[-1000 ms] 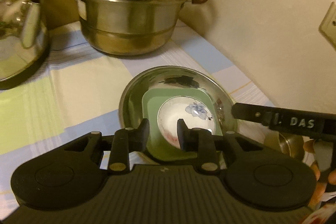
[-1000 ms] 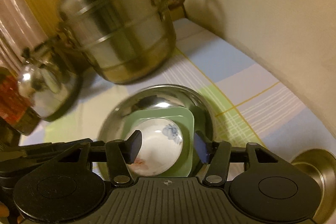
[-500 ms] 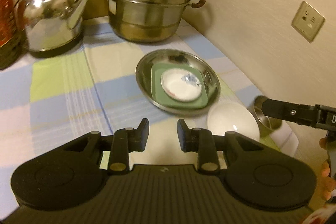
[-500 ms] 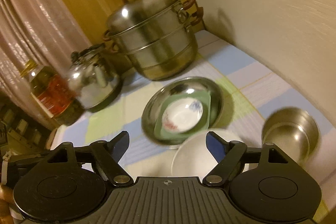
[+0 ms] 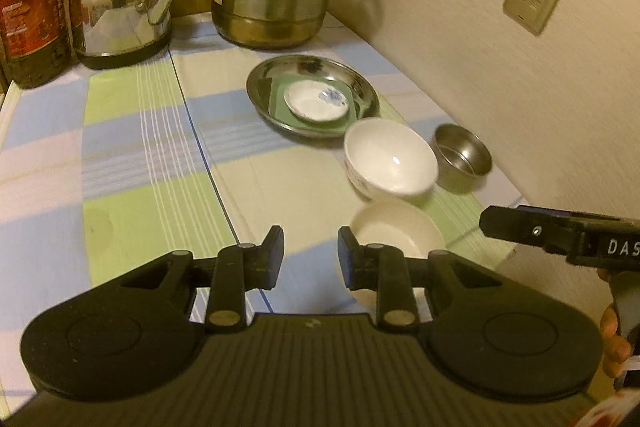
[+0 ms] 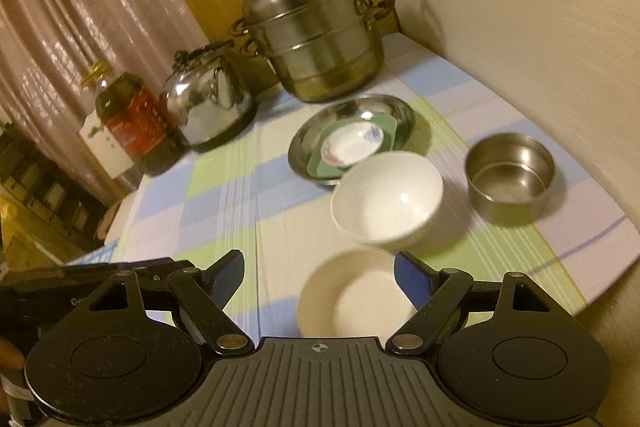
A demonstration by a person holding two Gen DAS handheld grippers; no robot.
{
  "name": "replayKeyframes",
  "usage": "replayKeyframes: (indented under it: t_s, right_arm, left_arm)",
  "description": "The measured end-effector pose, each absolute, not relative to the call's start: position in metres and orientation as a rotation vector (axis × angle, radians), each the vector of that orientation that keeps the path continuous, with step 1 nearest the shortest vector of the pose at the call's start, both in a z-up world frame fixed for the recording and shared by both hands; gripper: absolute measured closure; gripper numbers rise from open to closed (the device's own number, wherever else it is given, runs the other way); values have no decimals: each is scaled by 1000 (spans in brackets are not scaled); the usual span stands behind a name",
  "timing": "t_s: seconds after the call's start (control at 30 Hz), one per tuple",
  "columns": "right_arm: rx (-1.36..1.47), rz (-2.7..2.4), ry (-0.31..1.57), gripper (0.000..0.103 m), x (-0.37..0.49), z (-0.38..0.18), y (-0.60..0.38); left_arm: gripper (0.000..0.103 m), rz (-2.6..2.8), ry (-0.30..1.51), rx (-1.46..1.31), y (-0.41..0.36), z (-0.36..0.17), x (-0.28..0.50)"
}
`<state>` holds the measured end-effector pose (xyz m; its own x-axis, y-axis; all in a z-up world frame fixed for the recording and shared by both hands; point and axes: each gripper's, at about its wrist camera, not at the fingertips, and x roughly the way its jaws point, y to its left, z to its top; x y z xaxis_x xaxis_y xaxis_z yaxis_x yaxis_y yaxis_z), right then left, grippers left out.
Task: Organize plates and bowls
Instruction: 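Lift the right gripper back and move it toward the cream bowl stack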
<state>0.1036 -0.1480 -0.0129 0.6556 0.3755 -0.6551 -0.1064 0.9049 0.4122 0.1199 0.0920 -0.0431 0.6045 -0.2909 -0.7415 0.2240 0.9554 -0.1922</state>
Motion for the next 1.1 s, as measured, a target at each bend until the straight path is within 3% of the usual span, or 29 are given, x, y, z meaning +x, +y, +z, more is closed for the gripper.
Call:
replayKeyframes:
  t_s: [1.1]
  right_arm:
    - [275, 261, 928, 21, -6, -38, -204]
  left_arm:
    - [77, -206, 865, -63, 30, -49, -7]
